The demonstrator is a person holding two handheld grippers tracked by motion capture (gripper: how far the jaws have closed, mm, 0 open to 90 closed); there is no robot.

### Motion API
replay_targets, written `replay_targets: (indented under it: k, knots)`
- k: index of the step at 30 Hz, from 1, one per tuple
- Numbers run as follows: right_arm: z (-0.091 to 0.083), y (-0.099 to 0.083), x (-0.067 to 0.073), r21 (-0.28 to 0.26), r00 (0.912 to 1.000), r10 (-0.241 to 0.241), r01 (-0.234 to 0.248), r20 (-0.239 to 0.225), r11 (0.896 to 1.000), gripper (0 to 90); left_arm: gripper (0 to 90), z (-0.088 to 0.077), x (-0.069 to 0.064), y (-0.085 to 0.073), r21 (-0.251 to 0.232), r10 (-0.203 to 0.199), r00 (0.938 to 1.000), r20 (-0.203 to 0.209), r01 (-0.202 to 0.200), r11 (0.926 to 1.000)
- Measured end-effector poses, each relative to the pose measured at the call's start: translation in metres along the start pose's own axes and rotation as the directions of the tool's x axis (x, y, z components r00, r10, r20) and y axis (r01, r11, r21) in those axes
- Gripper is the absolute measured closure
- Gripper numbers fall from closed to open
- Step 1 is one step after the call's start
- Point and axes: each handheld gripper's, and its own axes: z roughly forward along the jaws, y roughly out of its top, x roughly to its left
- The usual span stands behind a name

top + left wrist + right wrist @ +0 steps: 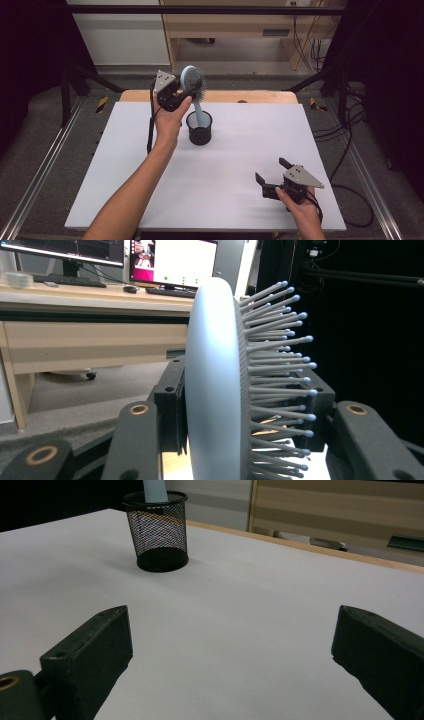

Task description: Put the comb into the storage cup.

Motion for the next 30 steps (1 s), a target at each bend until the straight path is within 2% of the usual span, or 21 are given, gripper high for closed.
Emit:
replay_targets:
  k: [30]
  knots:
    - [0.003, -0.001, 0.002, 0.009, 0.9999, -0.006, 0.006, -0.012, 1.0, 3.3, 50.4, 0.009, 0.001, -0.034, 0.04, -0.012, 0.9999, 0.0, 0.012, 0.9991]
